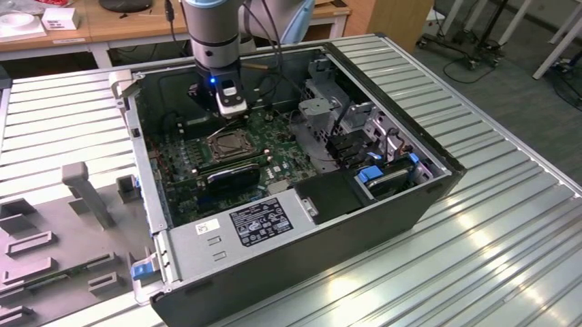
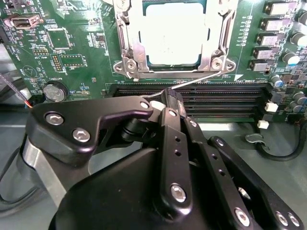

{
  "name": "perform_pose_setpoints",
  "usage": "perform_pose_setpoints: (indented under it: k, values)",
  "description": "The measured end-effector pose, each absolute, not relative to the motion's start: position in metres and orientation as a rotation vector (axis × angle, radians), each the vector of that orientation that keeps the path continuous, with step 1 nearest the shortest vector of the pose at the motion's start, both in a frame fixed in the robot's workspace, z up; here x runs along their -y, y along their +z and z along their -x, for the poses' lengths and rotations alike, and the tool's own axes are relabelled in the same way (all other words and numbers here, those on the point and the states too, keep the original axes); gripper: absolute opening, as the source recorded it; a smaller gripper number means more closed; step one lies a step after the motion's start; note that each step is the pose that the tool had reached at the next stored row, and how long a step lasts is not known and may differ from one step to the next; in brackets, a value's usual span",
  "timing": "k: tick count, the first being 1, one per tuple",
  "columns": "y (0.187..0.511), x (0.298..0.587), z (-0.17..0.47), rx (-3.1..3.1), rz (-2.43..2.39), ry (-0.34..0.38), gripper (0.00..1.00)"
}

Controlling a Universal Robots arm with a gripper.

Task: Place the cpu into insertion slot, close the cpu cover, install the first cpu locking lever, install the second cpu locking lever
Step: 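Install the first cpu locking lever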

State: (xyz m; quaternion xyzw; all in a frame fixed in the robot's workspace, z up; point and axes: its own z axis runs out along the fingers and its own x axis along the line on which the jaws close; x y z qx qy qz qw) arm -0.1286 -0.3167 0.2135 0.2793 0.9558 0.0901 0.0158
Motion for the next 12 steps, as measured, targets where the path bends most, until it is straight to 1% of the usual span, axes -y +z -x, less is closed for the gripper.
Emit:
perform_pose_setpoints:
  k: [12]
  values:
    - [0.2093,0.3167,0.129,-2.957,-0.869,0.286,0.11]
